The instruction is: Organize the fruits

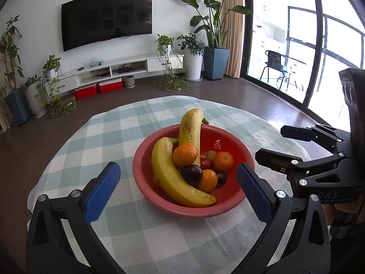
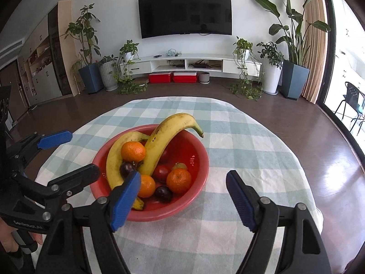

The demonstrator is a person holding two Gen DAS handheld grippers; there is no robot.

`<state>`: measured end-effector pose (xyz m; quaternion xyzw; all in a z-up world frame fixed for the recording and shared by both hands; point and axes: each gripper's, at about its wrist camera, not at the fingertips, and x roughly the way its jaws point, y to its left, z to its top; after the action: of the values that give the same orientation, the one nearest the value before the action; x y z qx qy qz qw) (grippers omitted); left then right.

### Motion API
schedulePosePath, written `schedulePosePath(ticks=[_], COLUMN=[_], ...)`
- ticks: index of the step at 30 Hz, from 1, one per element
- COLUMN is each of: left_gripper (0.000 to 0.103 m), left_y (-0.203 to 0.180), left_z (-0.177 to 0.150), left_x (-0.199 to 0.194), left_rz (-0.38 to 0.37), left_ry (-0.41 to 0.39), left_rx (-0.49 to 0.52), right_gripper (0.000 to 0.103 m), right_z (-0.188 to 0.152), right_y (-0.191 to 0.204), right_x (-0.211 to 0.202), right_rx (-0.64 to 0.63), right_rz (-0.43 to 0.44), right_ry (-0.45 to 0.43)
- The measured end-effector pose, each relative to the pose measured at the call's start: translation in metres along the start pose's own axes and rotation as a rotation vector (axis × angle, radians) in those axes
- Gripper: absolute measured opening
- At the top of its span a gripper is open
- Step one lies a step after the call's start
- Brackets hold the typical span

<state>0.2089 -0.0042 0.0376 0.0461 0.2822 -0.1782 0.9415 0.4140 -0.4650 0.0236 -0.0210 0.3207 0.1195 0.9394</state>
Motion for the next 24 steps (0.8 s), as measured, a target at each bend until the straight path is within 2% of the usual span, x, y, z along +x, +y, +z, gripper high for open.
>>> schedulePosePath(ticks=[3,6,9,12,14,18,21,24], left_gripper=[0.103,0.103,0.103,0.103,0.103,0.103,0.103,0.103], left_y=[-0.007,-0.021,-0.034,-0.051,-0.057,-0.06,-0.065,-0.069], left_z=[-0.018,-0.032,-0.041,-0.048,-0.05,-0.057,-0.068,-0.079], left_x=[-0.039,-0.07,-0.106,-0.144,-0.16,-0.172,-0.175,-0.171], left_rz=[0.05,0.135,0.18,0.272,0.3,0.312,0.349,0.372], left_ry=[-0.081,-0.107,-0.15,-0.201,-0.207,-0.154,-0.124,-0.075], left_rx=[0.001,0.045,0.046,0.022,0.006,-0.082,-0.11,-0.13], right_gripper=[0.093,0.103,0.103,0.103,0.103,0.103,0.103,0.103], right_z=[-0.014,-0.028,-0.037,-0.044,-0.048,-0.056,-0.062,-0.068], right_y=[0.004,0.008,0.01,0.013,0.015,0.014,0.014,0.014], right_x=[-0.03,-0.064,-0.096,-0.122,-0.136,-0.154,-0.151,-0.15], right_rx=[0.007,0.021,0.038,0.046,0.048,0.063,0.062,0.068], right_rz=[-0.015,-0.033,-0.039,-0.048,-0.051,-0.042,-0.058,-0.086], right_ry=[-0.068,-0.17,-0.262,-0.321,-0.343,-0.33,-0.222,-0.171])
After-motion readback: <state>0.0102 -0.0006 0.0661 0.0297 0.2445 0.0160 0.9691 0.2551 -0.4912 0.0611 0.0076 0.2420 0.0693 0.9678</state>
